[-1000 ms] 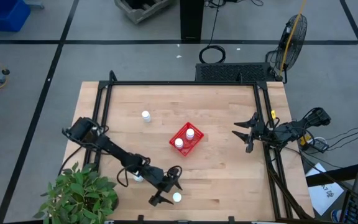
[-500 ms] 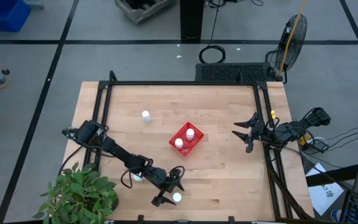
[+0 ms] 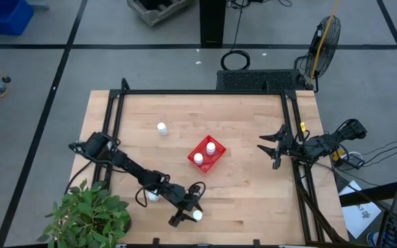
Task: Pick and place pill bottles into a basket
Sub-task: Put the white medicine bottle into the red bin
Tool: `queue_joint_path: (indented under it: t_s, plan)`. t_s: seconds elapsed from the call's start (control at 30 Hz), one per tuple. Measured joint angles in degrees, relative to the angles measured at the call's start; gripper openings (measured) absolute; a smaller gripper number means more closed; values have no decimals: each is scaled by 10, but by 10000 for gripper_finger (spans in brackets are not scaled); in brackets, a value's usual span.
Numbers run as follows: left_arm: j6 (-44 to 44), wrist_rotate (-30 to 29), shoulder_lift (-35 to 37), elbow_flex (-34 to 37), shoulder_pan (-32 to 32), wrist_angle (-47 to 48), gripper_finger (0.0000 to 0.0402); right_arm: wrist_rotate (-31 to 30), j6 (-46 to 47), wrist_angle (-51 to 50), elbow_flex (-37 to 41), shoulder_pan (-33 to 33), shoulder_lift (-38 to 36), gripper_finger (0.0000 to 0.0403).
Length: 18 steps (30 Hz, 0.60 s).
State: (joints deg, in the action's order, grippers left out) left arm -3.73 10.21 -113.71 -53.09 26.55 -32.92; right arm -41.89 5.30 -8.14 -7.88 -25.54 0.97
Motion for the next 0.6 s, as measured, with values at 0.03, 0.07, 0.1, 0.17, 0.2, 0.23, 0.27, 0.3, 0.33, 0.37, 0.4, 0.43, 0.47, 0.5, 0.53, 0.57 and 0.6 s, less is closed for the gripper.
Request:
queue_joint_path:
  t_s: [0.03, 0.07, 0.1, 0.17, 0.2, 0.23, 0.27, 0.3, 0.33, 0.37, 0.4, 0.43, 0.47, 0.5, 0.53, 0.57, 0.6]
  plan:
    - [0, 0, 0, 0, 0, -1, 213, 0, 0, 0, 0, 0, 0, 175]
    - [-1, 0, 0, 0, 0, -3, 202, 0, 0, 0, 0, 0, 0, 174]
    - [-2, 0, 0, 0, 0, -7, 192, 0, 0, 0, 0, 0, 0, 173]
    - [-2, -10, 0, 0, 0, -8, 183, 0, 0, 0, 0, 0, 0, 172]
    - [-2, -16, 0, 0, -1, -6, 183, 0, 0, 0, 0, 0, 0, 172]
    - [-2, -20, 0, 0, -2, -6, 183, 0, 0, 0, 0, 0, 0, 172]
    - [-1, -23, 1, 0, -5, -7, 183, 0, 0, 0, 0, 0, 0, 173]
    - [1, -23, 2, 0, -8, -9, 183, 0, 0, 0, 0, 0, 0, 174]
    - [1, -24, 2, 0, -10, -14, 183, 0, 0, 0, 0, 0, 0, 175]
    - [1, -26, 2, 0, -14, -16, 187, 0, 0, 0, 0, 0, 0, 176]
    - [1, -28, 2, 0, -19, -19, 193, 0, 0, 0, 0, 0, 0, 177]
    - [2, -27, 2, 0, -23, -24, 199, 0, 0, 0, 0, 0, 0, 177]
    - [4, -26, 4, 0, -28, -28, 202, 0, 0, 0, 0, 0, 0, 177]
    - [7, -25, 8, 0, -34, -28, 204, 0, 0, 0, 0, 0, 0, 177]
    - [10, -26, 12, 0, -41, -28, 203, 0, 0, 0, 0, 0, 0, 177]
    - [11, -26, 18, 0, -48, -27, 200, 0, 0, 0, 0, 0, 0, 176]
    - [11, -26, 26, 0, -55, -22, 194, 0, 0, 0, 0, 0, 0, 175]
